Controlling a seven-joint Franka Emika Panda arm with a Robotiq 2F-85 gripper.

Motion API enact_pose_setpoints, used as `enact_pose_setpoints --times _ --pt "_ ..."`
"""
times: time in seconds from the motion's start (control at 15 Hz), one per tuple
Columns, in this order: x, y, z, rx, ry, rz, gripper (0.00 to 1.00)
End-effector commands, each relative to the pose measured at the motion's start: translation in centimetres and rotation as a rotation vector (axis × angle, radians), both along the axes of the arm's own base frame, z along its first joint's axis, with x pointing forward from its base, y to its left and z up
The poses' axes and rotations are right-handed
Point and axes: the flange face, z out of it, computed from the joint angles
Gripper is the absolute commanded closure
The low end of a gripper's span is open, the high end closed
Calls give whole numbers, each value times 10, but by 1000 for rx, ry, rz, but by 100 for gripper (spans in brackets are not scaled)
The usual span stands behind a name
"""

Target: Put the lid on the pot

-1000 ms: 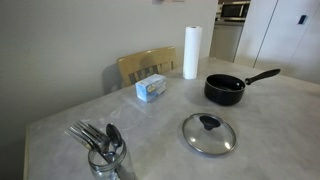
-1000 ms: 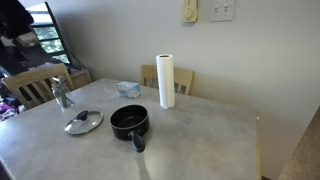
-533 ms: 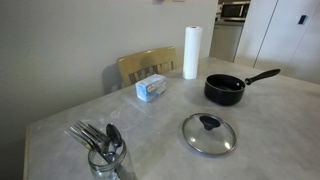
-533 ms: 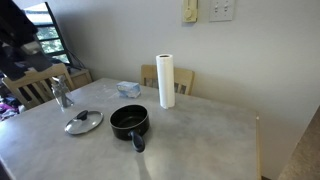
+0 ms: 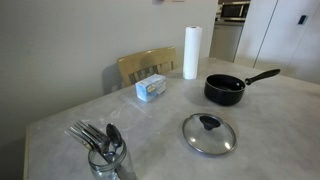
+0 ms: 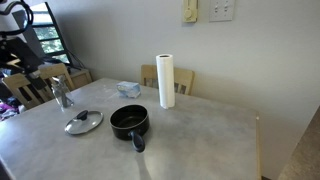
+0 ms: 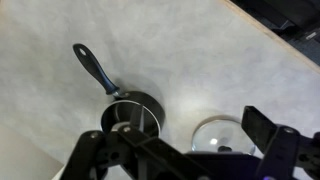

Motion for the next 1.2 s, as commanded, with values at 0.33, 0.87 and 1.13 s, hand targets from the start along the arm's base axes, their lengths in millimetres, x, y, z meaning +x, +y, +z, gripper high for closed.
enact_pose_setpoints --times 0.33,0.87,1.13 --pt "1 27 -7 -6 44 103 0" --pt "19 108 -75 70 319 336 0" --pt "18 124 -81 60 290 340 0"
